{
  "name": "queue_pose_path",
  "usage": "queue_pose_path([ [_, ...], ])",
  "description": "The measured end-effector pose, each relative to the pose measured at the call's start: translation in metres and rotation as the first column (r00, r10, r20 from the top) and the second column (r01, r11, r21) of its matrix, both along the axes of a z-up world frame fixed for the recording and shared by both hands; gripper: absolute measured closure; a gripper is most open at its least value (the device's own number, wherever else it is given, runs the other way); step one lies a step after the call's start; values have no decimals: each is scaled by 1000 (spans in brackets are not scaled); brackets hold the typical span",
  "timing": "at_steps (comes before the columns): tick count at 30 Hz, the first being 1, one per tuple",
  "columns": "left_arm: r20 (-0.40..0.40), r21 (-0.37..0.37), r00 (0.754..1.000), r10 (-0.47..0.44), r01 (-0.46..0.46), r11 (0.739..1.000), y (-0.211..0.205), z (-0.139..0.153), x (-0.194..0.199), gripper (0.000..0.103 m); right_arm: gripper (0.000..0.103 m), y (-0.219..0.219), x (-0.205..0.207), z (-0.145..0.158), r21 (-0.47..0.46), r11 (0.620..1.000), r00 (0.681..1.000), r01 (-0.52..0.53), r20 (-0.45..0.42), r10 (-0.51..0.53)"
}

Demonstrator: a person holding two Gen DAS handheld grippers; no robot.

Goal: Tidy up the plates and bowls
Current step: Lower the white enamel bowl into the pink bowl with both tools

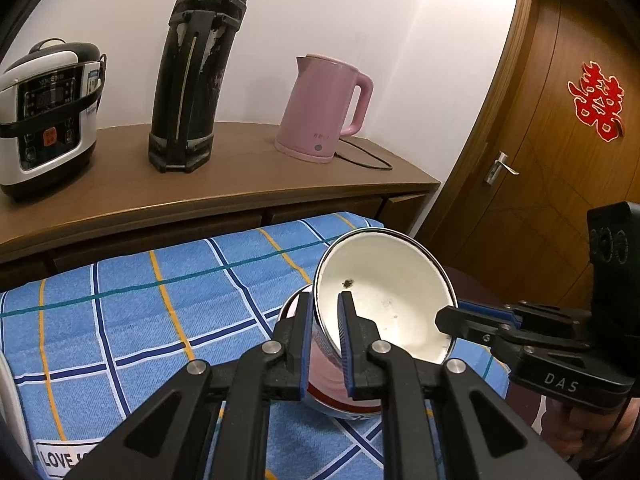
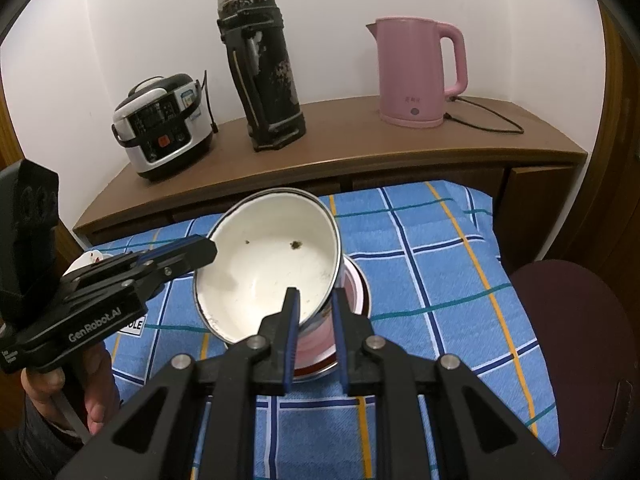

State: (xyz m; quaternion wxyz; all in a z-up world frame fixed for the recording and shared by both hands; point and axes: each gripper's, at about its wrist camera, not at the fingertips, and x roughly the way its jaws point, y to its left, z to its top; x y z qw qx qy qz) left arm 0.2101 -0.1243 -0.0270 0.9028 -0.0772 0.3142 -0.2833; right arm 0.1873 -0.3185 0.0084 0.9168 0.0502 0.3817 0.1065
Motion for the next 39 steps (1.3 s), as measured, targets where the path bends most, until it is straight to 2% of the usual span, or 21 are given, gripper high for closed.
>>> queue_pose_path([
  [19,-24,14,1000,-18,18,1000,-4,-5,6,89,87,-3,6,-8,-4,1000,999,17,-36,-17],
  [28,-32,5,999,-36,36,999,-4,-5,6,89,86,-7,11,-22,23,1000,996,12,-93,-10],
  [39,-68,35,997,-22,24,999,-5,-12,9,89,86,-4,14,-26,14,1000,994,4,-110,-2],
])
